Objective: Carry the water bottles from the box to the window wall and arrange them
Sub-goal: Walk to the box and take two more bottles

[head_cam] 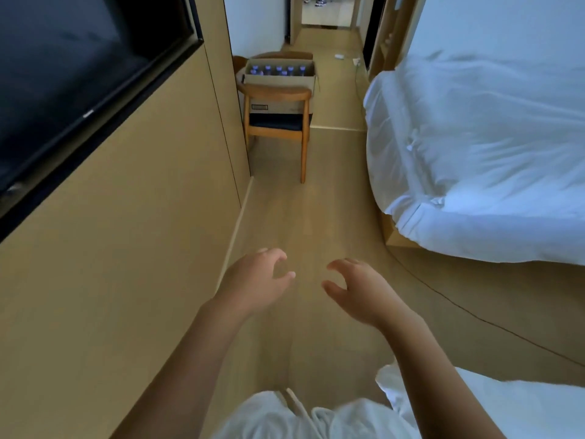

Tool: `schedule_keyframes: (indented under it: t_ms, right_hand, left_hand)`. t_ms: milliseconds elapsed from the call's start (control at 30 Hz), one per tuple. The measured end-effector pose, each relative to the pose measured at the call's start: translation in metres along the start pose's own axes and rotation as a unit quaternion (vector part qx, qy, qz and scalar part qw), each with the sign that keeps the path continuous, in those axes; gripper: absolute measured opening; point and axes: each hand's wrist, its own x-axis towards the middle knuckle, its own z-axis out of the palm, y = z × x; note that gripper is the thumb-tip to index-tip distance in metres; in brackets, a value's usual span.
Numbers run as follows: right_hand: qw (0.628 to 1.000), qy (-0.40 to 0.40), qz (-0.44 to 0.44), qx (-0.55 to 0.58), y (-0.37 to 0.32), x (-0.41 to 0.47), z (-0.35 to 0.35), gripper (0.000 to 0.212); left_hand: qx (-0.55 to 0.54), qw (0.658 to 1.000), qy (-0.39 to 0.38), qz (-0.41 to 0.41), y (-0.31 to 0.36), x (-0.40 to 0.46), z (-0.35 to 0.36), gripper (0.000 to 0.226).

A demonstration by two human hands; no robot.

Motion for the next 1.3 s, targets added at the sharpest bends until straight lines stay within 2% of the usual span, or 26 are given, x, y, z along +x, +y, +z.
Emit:
schedule_keyframes:
  t_ms: [233, 367, 600, 767, 1067, 1300]
  right_hand:
    - [0.998, -0.016, 0.051, 0.024, 0.021, 0.119, -0.015, 0.043]
    - [0.998, -0.023, 0.048, 0.025, 0.036, 0.192, -0.027, 0.043]
    - [0.999, -0.026, 0.019, 0.013, 0.077, 0.362, -0.092, 0.044]
    - [1.000, -0.010, -0.009, -0.002, 0.088, 0.477, -0.146, 0.046]
    - [0.997, -0.065, -0.031, -0.017, 0.102, 0.623, -0.168, 0.045]
    - [0.998, -0.049, -0.030, -0.017, 0.091, 0.778, -0.202, 0.042]
  left_hand:
    - [-0.003, 0.999, -0.046, -0.002, -0.024, 0.121, -0.014, 0.038]
    - [-0.006, 0.999, -0.054, -0.007, -0.029, 0.197, -0.022, 0.040]
    - [-0.012, 0.999, -0.034, -0.026, -0.014, 0.371, -0.057, 0.042]
    - [-0.044, 0.998, 0.012, -0.033, 0.000, 0.478, -0.089, 0.042]
    - [-0.065, 0.997, 0.015, -0.048, -0.017, 0.632, -0.107, 0.043]
    - [-0.081, 0.996, 0.029, -0.025, -0.051, 0.787, -0.150, 0.044]
